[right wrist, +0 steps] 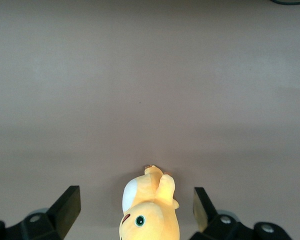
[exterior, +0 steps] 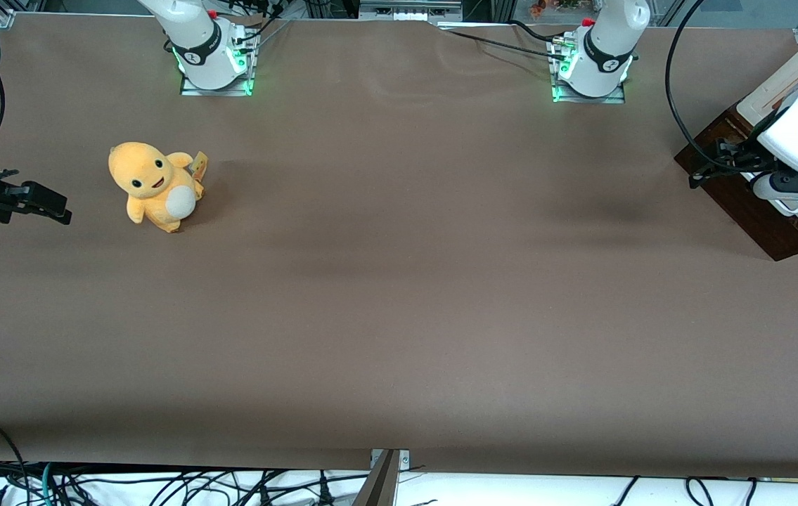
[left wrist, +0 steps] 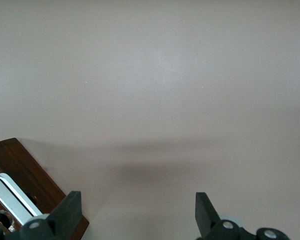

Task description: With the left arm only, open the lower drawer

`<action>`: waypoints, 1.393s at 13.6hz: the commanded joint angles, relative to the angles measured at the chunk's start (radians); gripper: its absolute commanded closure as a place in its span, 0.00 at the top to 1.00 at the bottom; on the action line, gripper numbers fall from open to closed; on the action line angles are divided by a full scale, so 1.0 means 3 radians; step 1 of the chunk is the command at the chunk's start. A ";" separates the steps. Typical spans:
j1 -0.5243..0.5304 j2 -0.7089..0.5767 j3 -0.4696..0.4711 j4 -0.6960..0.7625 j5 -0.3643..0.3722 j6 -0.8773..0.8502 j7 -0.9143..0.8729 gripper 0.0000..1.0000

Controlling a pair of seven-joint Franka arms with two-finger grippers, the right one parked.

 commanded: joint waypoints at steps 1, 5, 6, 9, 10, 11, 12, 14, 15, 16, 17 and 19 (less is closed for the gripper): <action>0.0063 -0.0064 -0.0038 -0.0045 -0.0111 -0.0028 0.0102 1.00; 0.0063 -0.0059 -0.0038 -0.0045 -0.0111 -0.0028 0.0107 1.00; 0.0063 -0.0059 -0.0038 -0.0040 -0.0111 -0.0028 0.0102 1.00; 0.0063 -0.0059 -0.0038 -0.0050 -0.0111 -0.0033 0.0102 1.00; 0.0058 -0.0059 -0.0043 -0.0065 -0.0106 -0.0033 0.0102 1.00; 0.0058 -0.0059 -0.0038 -0.0065 -0.0106 -0.0038 0.0102 1.00; 0.0058 -0.0054 -0.0038 -0.0066 -0.0106 -0.0033 0.0107 1.00; 0.0063 -0.0039 -0.0038 -0.0071 -0.0106 -0.0033 0.0102 1.00; 0.0058 -0.0034 -0.0038 -0.0071 -0.0106 -0.0038 0.0102 1.00; 0.0058 -0.0029 -0.0038 -0.0081 -0.0106 -0.0048 0.0102 1.00; 0.0058 0.0002 -0.0043 -0.0096 -0.0111 -0.0104 0.0107 1.00; 0.0053 0.0104 -0.0038 -0.0091 -0.0111 -0.0105 0.0107 1.00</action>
